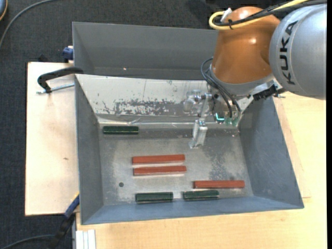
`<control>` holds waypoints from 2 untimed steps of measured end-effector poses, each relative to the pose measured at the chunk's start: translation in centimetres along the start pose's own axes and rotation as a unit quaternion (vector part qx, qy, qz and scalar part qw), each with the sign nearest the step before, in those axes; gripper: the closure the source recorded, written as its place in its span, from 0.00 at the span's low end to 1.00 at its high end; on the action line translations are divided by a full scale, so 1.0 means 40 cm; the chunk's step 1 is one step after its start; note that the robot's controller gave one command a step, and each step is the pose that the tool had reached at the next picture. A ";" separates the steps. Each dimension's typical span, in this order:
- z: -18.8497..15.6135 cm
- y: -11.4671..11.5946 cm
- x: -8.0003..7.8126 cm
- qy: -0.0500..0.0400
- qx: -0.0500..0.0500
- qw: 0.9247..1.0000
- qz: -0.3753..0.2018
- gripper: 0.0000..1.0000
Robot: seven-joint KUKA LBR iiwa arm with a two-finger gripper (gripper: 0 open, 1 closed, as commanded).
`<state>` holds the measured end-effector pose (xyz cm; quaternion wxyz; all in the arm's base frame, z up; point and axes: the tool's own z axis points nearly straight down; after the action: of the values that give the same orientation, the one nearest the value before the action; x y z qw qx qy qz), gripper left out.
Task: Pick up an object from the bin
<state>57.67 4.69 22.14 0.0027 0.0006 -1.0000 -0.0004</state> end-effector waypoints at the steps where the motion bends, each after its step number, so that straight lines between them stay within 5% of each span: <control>1: 0.381 0.053 0.113 0.002 0.000 1.000 -0.011 0.00; 2: 0.370 0.052 0.105 -0.003 -0.001 1.000 -0.011 1.00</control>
Offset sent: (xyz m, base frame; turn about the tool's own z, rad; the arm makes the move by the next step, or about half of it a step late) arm -0.0436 0.0200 -0.1485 -0.0216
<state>53.38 6.78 7.37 -0.0005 0.0111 -0.9999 -0.0011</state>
